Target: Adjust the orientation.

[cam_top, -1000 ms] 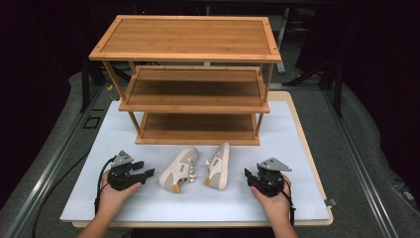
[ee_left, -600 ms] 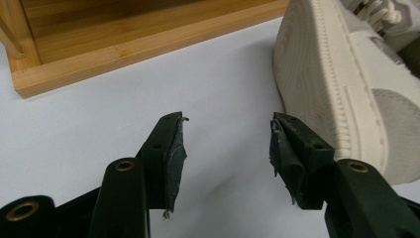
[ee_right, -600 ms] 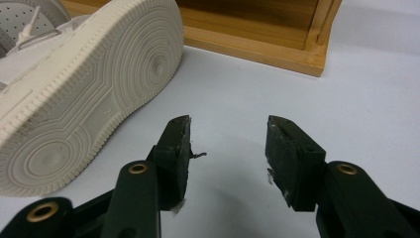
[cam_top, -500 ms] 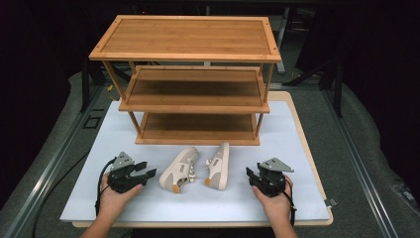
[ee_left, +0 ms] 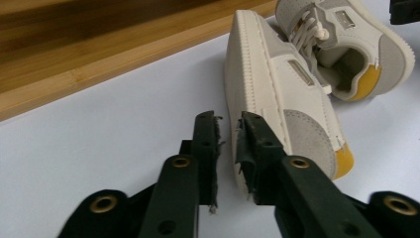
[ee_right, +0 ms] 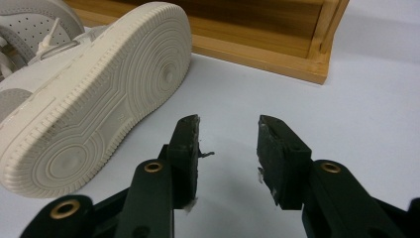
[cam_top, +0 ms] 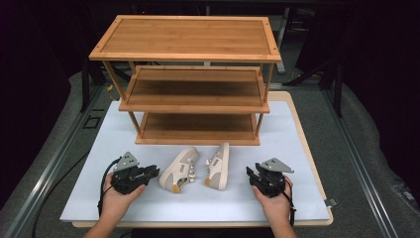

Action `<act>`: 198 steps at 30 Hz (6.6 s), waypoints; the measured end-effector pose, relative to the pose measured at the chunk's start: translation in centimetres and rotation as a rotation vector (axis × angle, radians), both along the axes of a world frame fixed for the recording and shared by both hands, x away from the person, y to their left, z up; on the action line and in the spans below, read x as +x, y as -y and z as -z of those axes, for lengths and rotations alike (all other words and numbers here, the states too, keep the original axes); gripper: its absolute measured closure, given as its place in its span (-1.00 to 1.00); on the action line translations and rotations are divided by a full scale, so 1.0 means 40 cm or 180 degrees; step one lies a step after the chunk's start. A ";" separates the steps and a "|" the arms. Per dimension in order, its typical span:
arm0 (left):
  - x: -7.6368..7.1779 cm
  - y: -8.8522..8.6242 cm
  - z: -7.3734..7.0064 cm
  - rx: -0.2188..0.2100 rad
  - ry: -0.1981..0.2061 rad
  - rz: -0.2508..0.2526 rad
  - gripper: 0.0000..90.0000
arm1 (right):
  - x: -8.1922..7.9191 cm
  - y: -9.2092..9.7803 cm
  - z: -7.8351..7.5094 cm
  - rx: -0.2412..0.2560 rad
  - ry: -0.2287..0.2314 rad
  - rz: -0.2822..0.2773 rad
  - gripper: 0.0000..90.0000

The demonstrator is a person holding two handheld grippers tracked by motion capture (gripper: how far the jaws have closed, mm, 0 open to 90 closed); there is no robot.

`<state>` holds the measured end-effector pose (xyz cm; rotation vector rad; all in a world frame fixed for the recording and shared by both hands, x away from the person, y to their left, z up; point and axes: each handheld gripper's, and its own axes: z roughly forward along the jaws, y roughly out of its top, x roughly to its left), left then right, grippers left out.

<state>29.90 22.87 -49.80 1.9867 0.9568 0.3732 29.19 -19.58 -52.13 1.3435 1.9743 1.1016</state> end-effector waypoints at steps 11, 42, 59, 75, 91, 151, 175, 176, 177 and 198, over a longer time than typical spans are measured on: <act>-0.004 0.057 -0.009 0.0168 0.0052 0.0147 0.99 | -0.002 -0.002 -0.003 -0.0020 0.0013 0.0001 0.40; 0.069 -0.016 0.067 0.0094 -0.0411 -0.0231 0.99 | 0.005 -0.006 0.002 0.0086 -0.0022 -0.0011 0.52; 0.045 0.017 0.076 0.0111 -0.0480 0.0020 0.94 | -0.036 -0.147 -0.047 0.0118 0.0232 -0.0712 1.00; 0.045 -0.002 0.080 0.0075 -0.0504 -0.0053 0.89 | -0.037 -0.102 -0.034 0.0072 -0.0060 -0.0542 1.00; 0.045 -0.014 0.076 0.0006 -0.0496 -0.0111 0.86 | 0.000 0.001 0.012 0.0392 -0.0600 -0.0087 0.90; 0.034 0.151 0.070 -0.0546 -0.0640 -0.0143 0.21 | 0.026 -0.207 0.021 0.0737 -0.0507 -0.0606 0.23; -0.002 0.157 0.079 -0.0656 -0.0617 -0.0160 0.19 | -0.017 -0.221 0.022 0.0724 -0.0474 -0.0510 0.21; -0.001 0.156 0.079 -0.0667 -0.0611 -0.0160 0.18 | -0.017 -0.220 0.022 0.0723 -0.0472 -0.0504 0.19; -0.001 0.156 0.080 -0.0668 -0.0608 -0.0157 0.18 | -0.017 -0.220 0.022 0.0723 -0.0472 -0.0504 0.19; -0.017 0.150 0.077 -0.0728 -0.0533 -0.0296 0.10 | -0.049 -0.207 0.001 0.0853 -0.0323 -0.0495 0.02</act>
